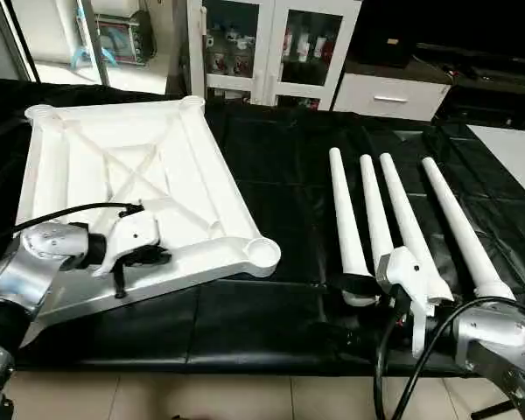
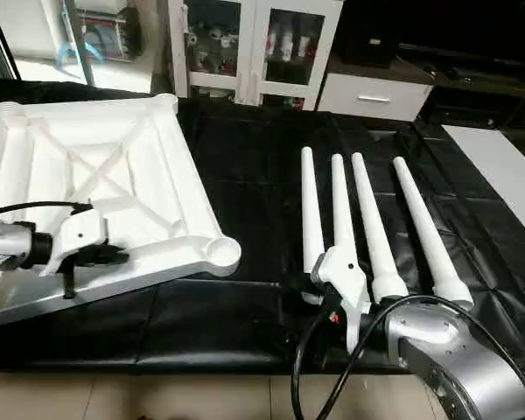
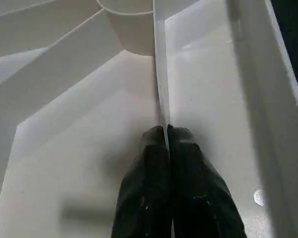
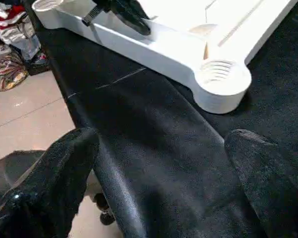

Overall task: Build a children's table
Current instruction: Move to table, then pick table leg

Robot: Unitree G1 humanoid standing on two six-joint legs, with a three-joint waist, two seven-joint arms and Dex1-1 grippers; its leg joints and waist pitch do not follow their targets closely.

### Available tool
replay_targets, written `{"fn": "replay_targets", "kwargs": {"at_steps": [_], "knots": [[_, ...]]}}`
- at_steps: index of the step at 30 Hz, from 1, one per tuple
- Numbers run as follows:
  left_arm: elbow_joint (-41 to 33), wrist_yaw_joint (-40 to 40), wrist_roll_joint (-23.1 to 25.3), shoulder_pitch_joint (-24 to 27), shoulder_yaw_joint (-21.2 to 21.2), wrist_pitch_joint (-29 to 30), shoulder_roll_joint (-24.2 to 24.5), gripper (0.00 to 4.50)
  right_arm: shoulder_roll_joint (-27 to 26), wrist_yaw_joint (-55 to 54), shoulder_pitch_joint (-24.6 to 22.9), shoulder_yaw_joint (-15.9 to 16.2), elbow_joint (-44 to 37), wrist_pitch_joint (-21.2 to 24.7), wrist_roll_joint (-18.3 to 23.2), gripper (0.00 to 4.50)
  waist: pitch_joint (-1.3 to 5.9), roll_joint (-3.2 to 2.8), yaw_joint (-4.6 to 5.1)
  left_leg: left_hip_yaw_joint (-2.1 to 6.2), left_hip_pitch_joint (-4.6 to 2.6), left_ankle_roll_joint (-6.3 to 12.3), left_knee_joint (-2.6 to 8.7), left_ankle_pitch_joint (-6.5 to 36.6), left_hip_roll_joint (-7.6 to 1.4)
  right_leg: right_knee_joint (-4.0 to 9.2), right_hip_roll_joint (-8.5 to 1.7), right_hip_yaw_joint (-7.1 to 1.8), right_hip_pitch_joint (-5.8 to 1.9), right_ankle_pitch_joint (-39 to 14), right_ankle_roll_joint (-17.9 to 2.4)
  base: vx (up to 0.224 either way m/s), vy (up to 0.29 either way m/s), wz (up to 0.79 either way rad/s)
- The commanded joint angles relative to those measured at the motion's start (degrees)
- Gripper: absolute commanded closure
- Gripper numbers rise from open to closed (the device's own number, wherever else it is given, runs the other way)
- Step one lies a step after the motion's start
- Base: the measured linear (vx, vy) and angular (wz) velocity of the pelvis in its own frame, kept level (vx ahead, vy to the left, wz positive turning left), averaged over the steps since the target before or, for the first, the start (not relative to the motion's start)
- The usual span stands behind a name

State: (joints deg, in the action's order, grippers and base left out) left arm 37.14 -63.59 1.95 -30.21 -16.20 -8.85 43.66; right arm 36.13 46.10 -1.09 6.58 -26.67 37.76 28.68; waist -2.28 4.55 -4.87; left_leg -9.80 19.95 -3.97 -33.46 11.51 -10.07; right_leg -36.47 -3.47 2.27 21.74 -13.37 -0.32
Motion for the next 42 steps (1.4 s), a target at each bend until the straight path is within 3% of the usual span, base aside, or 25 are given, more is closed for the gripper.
{"fn": "replay_targets", "kwargs": {"at_steps": [1, 4, 7, 8, 11, 13, 19, 20, 22, 27, 31, 34, 35, 36, 38, 39, 41, 42], "knots": [[4.7, 1.46, 3.71, 1.0, -1.8, -4.07, 0.85, 4.45, -0.07, -0.11, 0.74, 0.01, 0.62, -1.07, -0.88, 0.0, 1.87, 0.18, -0.68, 1.41, -0.27, -0.46, 4.49, 12.0, -3.54, 5.23, -5.46, -3.03, -1.35, -14.09, -6.32, 0.0, 0.0, 0.0], [6.94, 1.71, 4.73, 0.15, -1.99, -5.98, 1.12, 4.45, -0.1, -0.22, 0.87, 0.03, 0.75, -1.24, -1.21, 0.0, 1.95, 0.34, -0.91, 1.27, -0.19, 0.17, 4.39, 10.69, -3.37, 5.26, -5.42, -3.08, -1.49, -13.4, -5.63, 0.0, 0.0, 0.0], [8.66, 1.96, 5.68, -0.75, -2.0, -6.52, 1.82, 4.45, -0.18, -0.33, 0.8, -0.01, 0.68, -1.23, -1.14, 0.0, 1.96, 0.26, -0.98, 1.29, -0.19, 0.06, 4.42, 10.37, -3.41, 5.2, -5.37, -3.04, -1.45, -13.3, -5.61, 0.0, 0.0, 0.0], [8.77, 1.8, 5.6, -0.85, -1.89, -6.5, 1.88, 4.45, -0.18, -0.35, 0.78, -0.04, 0.67, -1.24, -1.12, 0.0, 1.98, -0.08, -0.97, 1.32, -0.26, -0.05, 4.47, 10.44, -3.43, 5.13, -5.34, -3.02, -1.4, -13.17, -5.68, 0.0, 0.0, 0.0], [9.27, 0.44, 4.32, -1.44, -0.62, -6.18, 1.95, 4.45, -0.3, -0.54, 0.61, -0.21, 0.67, -1.16, -0.83, 0.0, 1.99, -0.07, -0.87, 1.32, -0.33, -0.45, 4.51, 11.17, -3.53, 5.09, -5.39, -3.0, -1.37, -12.67, -6.39, 0.0, 0.0, 0.0], [9.55, -0.24, 3.89, -1.61, -0.37, -5.95, 1.97, 4.08, -0.34, -0.58, 0.58, -0.21, 0.65, -1.16, -0.78, 0.0, 2.03, -0.03, -0.87, 1.26, -0.38, -0.48, 4.46, 10.99, -3.5, 4.99, -5.35, -3.0, -1.37, -11.62, -6.95, 0.0, 0.0, 0.0], [12.92, -1.26, 3.54, -3.57, 1.18, -7.86, 3.84, 3.58, -0.78, -1.06, 0.83, -0.17, 0.81, -1.24, -0.78, 0.0, 2.15, -0.1, -0.9, 1.29, -0.48, -0.66, 4.4, 10.53, -3.49, 4.77, -5.32, -2.97, -1.42, -9.61, -7.16, 0.0, 0.0, 0.0], [12.44, -2.06, 3.07, -3.44, 1.53, -7.64, 4.34, 3.52, -0.91, -1.15, 0.88, -0.32, 0.75, -1.11, -0.62, 0.0, 2.16, -0.36, -0.9, 1.3, -0.56, -0.8, 4.45, 10.68, -3.53, 4.65, -5.29, -2.96, -1.35, -8.83, -7.49, 0.0, 0.0, 0.0], [11.8, -2.73, 2.43, -3.19, 2.23, -7.56, 5.09, 3.33, -1.11, -1.3, 0.85, -0.59, 0.65, -1.01, -0.43, 0.0, 2.25, -0.35, -0.94, 1.18, -0.81, -0.97, 4.38, 10.05, -3.61, 4.21, -5.13, -2.9, -1.3, -4.53, -8.87, 0.0, 0.0, 0.0], [9.88, -4.52, -1.09, -2.64, 5.0, -7.1, 5.9, 2.9, -1.52, -1.86, 0.65, -1.39, 0.52, -1.02, 0.06, 0.0, 2.24, -0.51, -1.38, 1.07, -1.03, -1.9, 4.43, 10.32, -3.61, 3.86, -5.19, -2.81, -1.42, -0.92, -10.35, 0.0, 0.0, 0.0], [4.44, -3.92, -5.39, -1.39, 8.7, -5.11, 5.46, 2.78, -2.64, -3.33, 0.79, -3.52, 0.15, -0.42, 1.39, 0.0, 2.17, -0.68, -1.97, 0.97, -1.26, -2.77, 4.45, 11.63, -3.65, 3.74, -5.17, -2.77, -1.39, -0.25, -11.24, 0.0, 0.0, 0.0], [-5.18, -2.54, -11.29, 0.67, 12.18, 1.3, 3.08, 2.78, -3.83, -5.41, 0.81, -5.26, -0.28, 0.57, 2.23, 0.0, 2.06, -0.98, -2.28, 1.02, -1.16, -3.66, 4.53, 12.25, -3.64, 3.66, -5.16, -2.72, -1.5, -0.71, -11.91, 0.0, 0.0, 0.0], [-7.47, -1.94, -12.08, 1.26, 12.47, 2.88, 2.46, 2.78, -4.16, -5.96, 0.86, -5.47, -0.28, 0.55, 2.13, 0.0, 2.1, -0.86, -2.33, 1.0, -1.11, -3.68, 4.5, 12.37, -3.63, 3.68, -5.14, -2.69, -1.61, -0.89, -11.93, 0.0, 0.0, 0.0], [-8.8, -1.56, -12.51, 1.63, 12.61, 3.91, 2.07, 2.78, -4.36, -6.25, 0.86, -5.57, -0.26, 0.45, 2.05, 0.0, 2.11, -1.22, -2.41, 1.02, -1.11, -3.88, 4.48, 12.44, -3.6, 3.65, -5.06, -2.66, -1.6, -0.99, -11.85, 0.0, 0.0, 0.0], [-10.88, -0.66, -13.05, 2.31, 12.9, 4.86, 1.25, 2.78, -4.72, -7.78, 1.24, -5.63, -0.08, 1.34, 1.66, 0.0, 2.05, -0.98, -2.34, 1.03, -0.85, -3.75, 4.42, 12.17, -3.4, 3.84, -5.0, -2.74, -1.83, -2.4, -10.93, 0.0, 0.0, 0.0], [-13.89, 0.74, -14.9, 2.99, 13.65, 7.28, -0.03, 2.78, -5.79, -10.12, 2.1, -5.94, 0.16, 1.83, 0.84, 0.0, 2.08, -1.42, -2.36, 1.08, -0.86, -3.76, 4.37, 12.3, -3.34, 3.85, -5.0, -2.78, -1.81, -2.75, -10.73, 0.0, 0.0, 0.0], [-18.17, 2.77, -16.97, 4.2, 14.71, 10.66, -1.6, 2.78, -7.28, -13.39, 3.41, -6.26, 0.71, 2.23, -0.63, 0.0, 2.17, -1.23, -1.98, 1.15, -0.79, -4.51, 4.38, 12.47, -3.47, 3.62, -5.02, -2.73, -1.85, -3.16, -10.97, 0.0, 0.0, 0.0], [-23.3, 7.27, -17.62, 5.93, 15.51, 14.45, -4.06, 2.78, -9.87, -20.07, 6.51, -6.82, 2.92, 3.86, -3.94, 0.0, 2.11, -1.69, -1.7, 1.16, -0.78, -4.85, 4.31, 12.45, -3.41, 3.62, -4.97, -2.75, -1.74, -3.44, -11.22, 0.0, 0.0, 0.0]]}}
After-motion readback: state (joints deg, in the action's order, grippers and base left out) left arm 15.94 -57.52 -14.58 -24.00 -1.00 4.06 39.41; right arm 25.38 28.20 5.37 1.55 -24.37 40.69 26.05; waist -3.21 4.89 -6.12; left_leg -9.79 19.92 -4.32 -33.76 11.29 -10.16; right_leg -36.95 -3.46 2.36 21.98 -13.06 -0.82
